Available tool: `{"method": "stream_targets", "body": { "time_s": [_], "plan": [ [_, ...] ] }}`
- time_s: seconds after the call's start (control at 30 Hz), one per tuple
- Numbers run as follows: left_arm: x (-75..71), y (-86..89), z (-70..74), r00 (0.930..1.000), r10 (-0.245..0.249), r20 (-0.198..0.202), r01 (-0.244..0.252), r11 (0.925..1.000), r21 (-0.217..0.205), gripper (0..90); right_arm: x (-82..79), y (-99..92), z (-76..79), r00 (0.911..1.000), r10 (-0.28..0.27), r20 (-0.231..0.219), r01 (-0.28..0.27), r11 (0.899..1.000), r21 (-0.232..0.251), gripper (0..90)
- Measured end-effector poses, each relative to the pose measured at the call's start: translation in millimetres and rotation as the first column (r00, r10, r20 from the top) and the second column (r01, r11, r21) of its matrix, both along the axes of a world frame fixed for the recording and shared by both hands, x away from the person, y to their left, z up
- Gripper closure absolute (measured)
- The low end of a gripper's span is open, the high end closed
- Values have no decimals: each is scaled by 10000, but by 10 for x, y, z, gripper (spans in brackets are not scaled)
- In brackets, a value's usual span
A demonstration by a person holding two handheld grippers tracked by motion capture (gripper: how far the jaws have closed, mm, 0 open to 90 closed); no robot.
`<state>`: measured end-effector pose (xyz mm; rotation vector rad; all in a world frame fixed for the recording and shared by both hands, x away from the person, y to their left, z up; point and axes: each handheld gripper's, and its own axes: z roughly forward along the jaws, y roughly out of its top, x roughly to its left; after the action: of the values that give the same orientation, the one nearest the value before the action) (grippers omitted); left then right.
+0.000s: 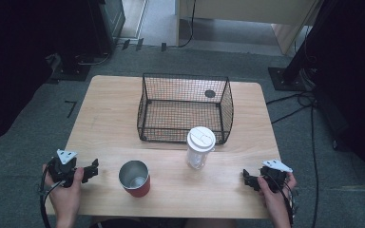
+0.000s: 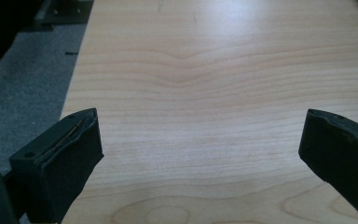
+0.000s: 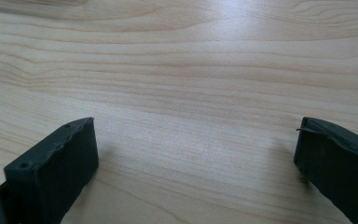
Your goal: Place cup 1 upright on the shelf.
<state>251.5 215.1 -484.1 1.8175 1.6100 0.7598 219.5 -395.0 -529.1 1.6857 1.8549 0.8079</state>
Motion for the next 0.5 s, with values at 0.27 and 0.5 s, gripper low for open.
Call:
{"method": "stream_targets", "body": {
  "time_s": [0.27,0.5],
  "plan": [
    [-91,-79,226,9981,-402,466,416,9987,-281,0,0,0,0,10000,-2,3,2,10000,-1,0],
    [-174,-195,408,9908,-996,917,1065,9916,-730,0,0,0,0,10000,-3,1,3,10000,5,0]
  ]
}}
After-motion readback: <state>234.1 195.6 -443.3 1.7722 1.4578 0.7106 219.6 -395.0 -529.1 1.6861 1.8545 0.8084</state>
